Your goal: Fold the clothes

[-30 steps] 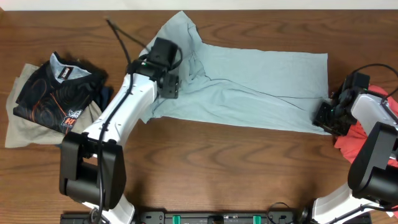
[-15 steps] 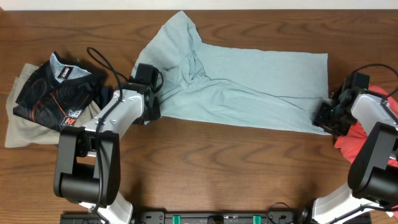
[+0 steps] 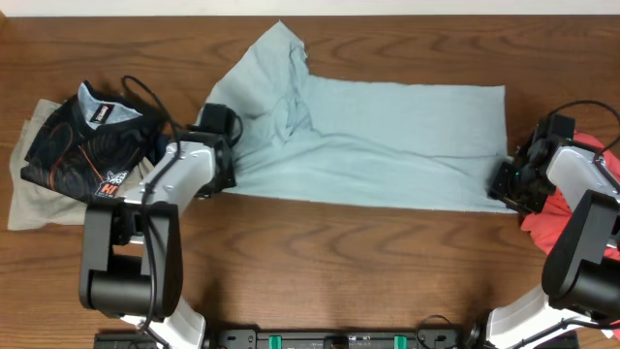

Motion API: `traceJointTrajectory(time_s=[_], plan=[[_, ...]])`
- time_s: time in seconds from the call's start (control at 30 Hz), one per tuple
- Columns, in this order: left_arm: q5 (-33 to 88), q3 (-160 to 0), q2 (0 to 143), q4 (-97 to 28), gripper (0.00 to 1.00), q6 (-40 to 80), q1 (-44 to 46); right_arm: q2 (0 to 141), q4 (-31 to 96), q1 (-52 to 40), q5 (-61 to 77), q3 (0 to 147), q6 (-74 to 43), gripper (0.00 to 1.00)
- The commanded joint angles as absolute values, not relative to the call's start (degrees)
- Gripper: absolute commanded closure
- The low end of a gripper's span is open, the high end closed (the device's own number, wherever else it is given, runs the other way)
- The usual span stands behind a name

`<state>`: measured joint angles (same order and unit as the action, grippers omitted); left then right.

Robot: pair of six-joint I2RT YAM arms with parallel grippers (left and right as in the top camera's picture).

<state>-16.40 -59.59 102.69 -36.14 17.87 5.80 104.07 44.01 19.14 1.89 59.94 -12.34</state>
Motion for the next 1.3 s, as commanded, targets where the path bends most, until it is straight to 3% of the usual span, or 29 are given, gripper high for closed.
traceJointTrajectory(time_s=[0.0, 0.07, 0.17, 0.3, 0.37, 0.73, 0.93, 1.07, 1.27], plan=[[-22.52, -59.77, 102.85, -36.86, 0.93, 20.62, 2.22, 104.95, 44.56, 19.53, -0.67, 58.28, -11.73, 0.60], [-21.02, -59.79, 102.85, -37.82, 0.92, 22.02, 0.80, 104.95, 44.56, 19.88, -0.67, 58.28, -11.75, 0.60], [-15.88, -59.81, 102.85, -40.40, 0.83, 21.98, -0.14, 104.95, 44.62, 20.47, -1.32, 58.28, -11.75, 0.60], [-15.49, -59.79, 102.85, -42.46, 0.54, 21.96, -0.21, 104.95, 44.64, 20.84, -1.56, 58.28, -11.73, 0.60], [-15.49, -59.81, 102.85, -42.59, 0.49, 21.96, -0.27, 104.95, 44.69, 20.99, -1.74, 58.28, -11.70, 0.60], [-18.13, -64.71, 100.31, -43.51, 0.48, 20.03, -0.25, 104.95, 45.78, 21.06, -4.69, 58.28, -11.75, 0.60], [-3.86, -65.28, 96.31, -44.18, 0.48, 20.01, 0.23, 104.95, 45.60, 21.06, -4.49, 58.28, -11.75, 0.60], [7.20, -64.62, 96.20, -45.30, 0.63, 18.55, 1.87, 104.95, 45.63, 21.06, -4.49, 58.28, -11.75, 0.60], [7.92, -59.68, 96.23, -44.40, 0.67, 17.85, 6.22, 104.95, 45.65, 21.06, -4.49, 58.28, -11.75, 0.60]])
